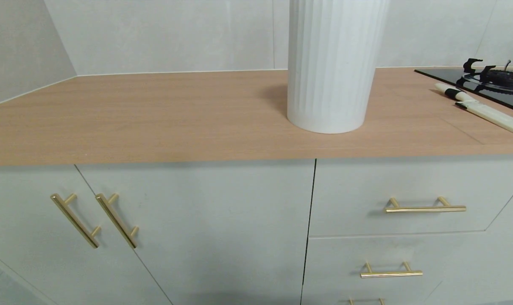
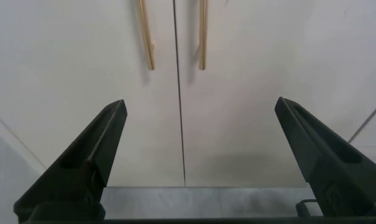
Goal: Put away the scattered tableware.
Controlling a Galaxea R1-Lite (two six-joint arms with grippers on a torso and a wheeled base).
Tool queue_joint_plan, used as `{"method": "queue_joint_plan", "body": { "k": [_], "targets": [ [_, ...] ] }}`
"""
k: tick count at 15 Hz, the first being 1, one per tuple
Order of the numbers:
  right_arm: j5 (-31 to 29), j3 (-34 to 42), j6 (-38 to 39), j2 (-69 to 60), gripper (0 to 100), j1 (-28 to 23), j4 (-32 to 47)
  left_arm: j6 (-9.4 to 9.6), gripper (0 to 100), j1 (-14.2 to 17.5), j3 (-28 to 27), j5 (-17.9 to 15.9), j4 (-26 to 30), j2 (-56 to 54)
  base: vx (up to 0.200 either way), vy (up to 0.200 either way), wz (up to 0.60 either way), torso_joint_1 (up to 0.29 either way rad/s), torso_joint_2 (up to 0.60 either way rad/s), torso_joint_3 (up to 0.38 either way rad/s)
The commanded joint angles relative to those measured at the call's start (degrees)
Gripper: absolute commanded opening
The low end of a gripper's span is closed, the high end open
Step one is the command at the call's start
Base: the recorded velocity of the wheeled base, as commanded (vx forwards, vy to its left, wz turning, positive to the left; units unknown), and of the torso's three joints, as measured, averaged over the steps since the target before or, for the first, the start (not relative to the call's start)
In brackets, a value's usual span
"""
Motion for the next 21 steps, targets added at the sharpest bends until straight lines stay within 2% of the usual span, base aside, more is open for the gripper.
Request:
{"method": "queue_joint_plan", "body": {
  "k": [1, 2, 13, 21],
  "targets": [
    [0.0, 0.0, 0.0, 0.1, 100, 0.0, 0.0, 0.08, 100, 0.0, 0.0, 0.0, 0.0, 0.0, 0.0, 0.0, 0.0, 0.0, 0.0, 0.0],
    [0.0, 0.0, 0.0, 0.1, 100, 0.0, 0.0, 0.08, 100, 0.0, -0.1, 0.0, 0.0, 0.0, 0.0, 0.0, 0.0, 0.0, 0.0, 0.0],
    [0.0, 0.0, 0.0, 0.1, 100, 0.0, 0.0, -0.01, 100, 0.0, 0.0, 0.1, 0.0, 0.0, -0.018, -0.2, 0.0, 0.001, 0.0, 0.002],
    [0.0, 0.0, -0.1, 0.1, 100, 0.0, 0.0, -0.09, 100, 0.0, 0.0, 0.1, 0.0, 0.0, 0.0, 0.0, 0.0, 0.0, 0.0, 0.0]
  ]
}}
